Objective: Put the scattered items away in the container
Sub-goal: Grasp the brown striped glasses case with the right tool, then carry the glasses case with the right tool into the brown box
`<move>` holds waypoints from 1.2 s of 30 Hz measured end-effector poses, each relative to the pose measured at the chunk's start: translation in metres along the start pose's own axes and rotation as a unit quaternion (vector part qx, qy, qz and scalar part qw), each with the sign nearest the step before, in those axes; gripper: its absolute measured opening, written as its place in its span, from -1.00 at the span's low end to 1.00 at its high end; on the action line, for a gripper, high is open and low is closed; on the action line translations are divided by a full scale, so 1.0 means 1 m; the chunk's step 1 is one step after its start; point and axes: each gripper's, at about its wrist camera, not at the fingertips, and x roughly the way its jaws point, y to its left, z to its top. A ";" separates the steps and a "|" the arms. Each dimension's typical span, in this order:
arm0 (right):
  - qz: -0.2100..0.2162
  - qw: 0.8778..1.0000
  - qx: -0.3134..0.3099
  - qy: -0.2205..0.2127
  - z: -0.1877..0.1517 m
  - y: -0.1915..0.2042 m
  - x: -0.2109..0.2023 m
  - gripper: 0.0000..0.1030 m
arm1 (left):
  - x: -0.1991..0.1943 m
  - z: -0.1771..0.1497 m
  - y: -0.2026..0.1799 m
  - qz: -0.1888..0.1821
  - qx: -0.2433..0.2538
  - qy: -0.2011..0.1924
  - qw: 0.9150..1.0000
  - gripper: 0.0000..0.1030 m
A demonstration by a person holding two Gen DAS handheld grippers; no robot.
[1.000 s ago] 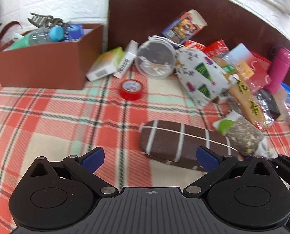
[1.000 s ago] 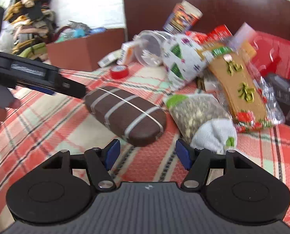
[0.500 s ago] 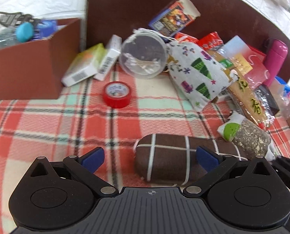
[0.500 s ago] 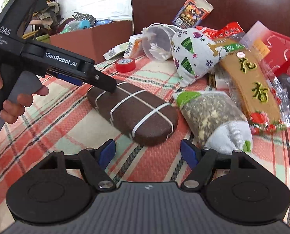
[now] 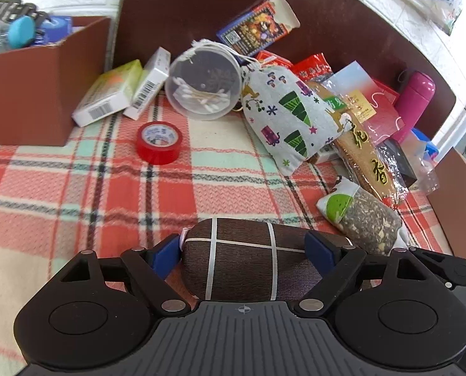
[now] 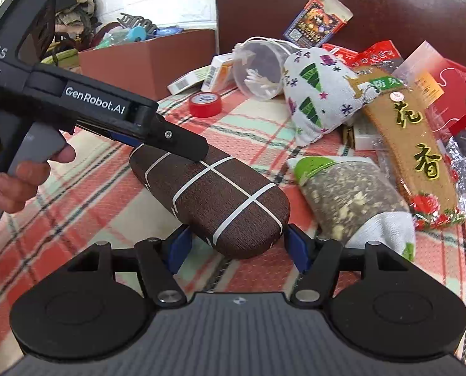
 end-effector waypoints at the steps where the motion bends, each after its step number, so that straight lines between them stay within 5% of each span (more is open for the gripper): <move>1: 0.002 1.000 -0.003 -0.001 0.001 0.003 -0.001 0.35 | -0.001 -0.001 0.000 -0.004 -0.002 -0.001 1.000 0.63; 10: 0.050 0.997 -0.053 -0.037 0.034 0.050 -0.011 0.35 | -0.081 0.011 0.029 0.043 -0.042 -0.072 0.996 0.63; 20: 0.112 0.982 -0.131 -0.074 0.116 0.123 0.005 0.35 | -0.168 0.043 0.089 0.114 -0.073 -0.159 0.978 0.63; 36: 0.175 0.960 -0.203 -0.084 0.265 0.208 0.118 0.35 | -0.195 0.137 0.236 0.175 -0.118 -0.213 0.954 0.63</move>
